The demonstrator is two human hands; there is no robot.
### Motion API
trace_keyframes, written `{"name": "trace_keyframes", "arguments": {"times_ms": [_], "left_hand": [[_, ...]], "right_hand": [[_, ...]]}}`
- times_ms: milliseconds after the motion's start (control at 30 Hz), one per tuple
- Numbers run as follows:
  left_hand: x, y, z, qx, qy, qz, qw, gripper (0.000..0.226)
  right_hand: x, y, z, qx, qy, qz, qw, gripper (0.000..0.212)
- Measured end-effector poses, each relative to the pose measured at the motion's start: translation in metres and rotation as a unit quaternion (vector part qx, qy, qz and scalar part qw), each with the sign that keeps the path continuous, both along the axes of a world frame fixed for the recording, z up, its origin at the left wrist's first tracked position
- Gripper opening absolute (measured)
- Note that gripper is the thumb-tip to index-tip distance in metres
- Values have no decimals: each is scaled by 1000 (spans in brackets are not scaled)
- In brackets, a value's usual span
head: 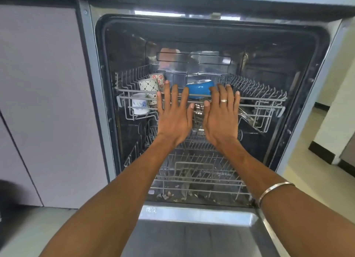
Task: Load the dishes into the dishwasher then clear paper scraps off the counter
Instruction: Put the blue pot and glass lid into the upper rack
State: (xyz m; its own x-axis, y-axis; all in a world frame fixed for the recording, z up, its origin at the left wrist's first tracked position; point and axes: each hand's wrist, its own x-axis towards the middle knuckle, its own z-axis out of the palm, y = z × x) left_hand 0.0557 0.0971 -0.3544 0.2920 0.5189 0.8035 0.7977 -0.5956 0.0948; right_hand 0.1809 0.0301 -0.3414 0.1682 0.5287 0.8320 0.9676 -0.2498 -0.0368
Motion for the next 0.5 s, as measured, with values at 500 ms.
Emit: {"name": "trace_keyframes", "arguments": {"times_ms": [500], "left_hand": [[-26,-55,-107,-103,-22,-112,988,41]], "right_hand": [[7,-67,-109,-180,111,170,962,68]]}}
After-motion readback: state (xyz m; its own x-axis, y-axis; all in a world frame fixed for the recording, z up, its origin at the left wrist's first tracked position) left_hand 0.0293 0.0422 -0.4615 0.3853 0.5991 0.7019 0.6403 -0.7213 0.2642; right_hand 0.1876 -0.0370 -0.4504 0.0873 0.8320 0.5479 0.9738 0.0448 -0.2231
